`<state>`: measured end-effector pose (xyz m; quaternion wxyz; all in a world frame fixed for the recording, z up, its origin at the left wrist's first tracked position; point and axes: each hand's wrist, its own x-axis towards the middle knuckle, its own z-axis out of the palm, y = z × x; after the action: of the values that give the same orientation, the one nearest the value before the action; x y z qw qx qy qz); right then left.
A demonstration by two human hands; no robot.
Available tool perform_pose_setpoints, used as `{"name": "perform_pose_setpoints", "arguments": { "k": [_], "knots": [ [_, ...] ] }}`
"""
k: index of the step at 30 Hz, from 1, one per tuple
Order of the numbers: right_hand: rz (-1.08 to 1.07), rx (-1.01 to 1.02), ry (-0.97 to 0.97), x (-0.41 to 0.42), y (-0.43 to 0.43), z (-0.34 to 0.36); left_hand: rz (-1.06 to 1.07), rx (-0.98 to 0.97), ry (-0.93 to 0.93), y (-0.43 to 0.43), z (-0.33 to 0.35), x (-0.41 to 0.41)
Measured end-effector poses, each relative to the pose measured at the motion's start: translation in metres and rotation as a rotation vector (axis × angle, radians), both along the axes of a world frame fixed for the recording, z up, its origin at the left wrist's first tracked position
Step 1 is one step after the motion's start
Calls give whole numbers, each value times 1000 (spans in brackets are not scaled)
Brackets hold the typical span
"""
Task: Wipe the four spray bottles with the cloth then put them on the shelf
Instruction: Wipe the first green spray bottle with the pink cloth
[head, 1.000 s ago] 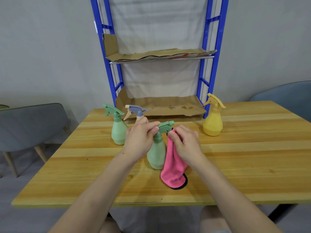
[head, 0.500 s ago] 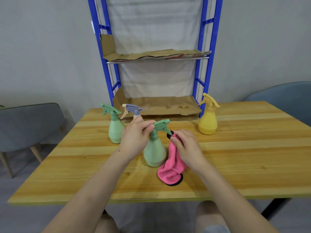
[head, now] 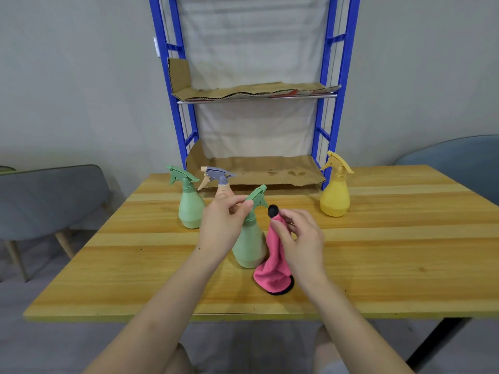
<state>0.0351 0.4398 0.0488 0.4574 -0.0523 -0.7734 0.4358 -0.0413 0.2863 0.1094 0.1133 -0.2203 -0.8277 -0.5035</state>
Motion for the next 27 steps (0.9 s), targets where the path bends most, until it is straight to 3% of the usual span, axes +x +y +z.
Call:
{"name": "perform_pose_setpoints", "arguments": {
  "k": [6,15,27],
  "knots": [
    [135,172,-103,2,-19,-24,-107,207,-125,-17,-15,6],
    [82,117,-147,5,-18,-36,-172,252,-98,-25,-35,7],
    [66,198,-192,6,-28,-35,-227,110,-41,-25,-39,-2]
  ]
}}
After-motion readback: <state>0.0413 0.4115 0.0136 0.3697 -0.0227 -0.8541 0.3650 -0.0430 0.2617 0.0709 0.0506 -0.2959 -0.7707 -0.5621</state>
